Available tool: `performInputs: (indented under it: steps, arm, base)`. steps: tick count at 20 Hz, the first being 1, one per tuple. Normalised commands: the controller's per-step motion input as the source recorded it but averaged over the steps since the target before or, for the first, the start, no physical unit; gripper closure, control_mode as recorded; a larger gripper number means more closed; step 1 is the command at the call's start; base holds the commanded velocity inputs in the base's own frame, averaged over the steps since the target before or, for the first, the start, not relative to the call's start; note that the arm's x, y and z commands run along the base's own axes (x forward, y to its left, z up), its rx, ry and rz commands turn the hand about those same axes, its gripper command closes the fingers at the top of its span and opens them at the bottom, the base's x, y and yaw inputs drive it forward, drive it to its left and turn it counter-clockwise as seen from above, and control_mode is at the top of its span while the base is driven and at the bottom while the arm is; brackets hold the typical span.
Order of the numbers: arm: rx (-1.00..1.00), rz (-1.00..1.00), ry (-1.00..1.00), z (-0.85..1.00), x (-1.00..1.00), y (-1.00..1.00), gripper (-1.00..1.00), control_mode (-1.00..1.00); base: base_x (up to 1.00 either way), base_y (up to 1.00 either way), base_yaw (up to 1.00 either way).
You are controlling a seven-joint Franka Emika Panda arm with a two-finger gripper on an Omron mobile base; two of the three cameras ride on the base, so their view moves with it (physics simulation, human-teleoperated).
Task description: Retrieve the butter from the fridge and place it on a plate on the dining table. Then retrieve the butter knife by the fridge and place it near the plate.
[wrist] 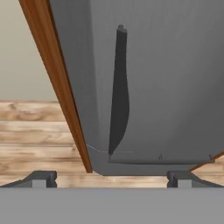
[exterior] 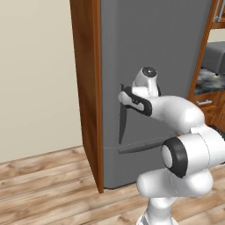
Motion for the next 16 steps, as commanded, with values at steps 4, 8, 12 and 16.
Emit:
performInputs:
  steps: [4, 8, 12, 16]
  arm:
    - [0.00, 0.00, 0.00, -0.03, 0.30, 0.01, -1.00, -1.00]
    - [0.00, -0.02, 0.00, -0.18, 0.29, 0.00, -1.00, -1.00]
    - [0.00, -0.04, -0.01, -0.26, 0.35, 0.00, -1.00, -1.00]
    - [0.00, -0.03, -0.05, -0.38, 0.26, 0.00, -1.00, -1.00]
  base:
    - [0.00, 0.00, 0.00]
    - [0.00, 0.00, 0.00]
    - [0.00, 0.00, 0.00]
    - [0.00, 0.00, 0.00]
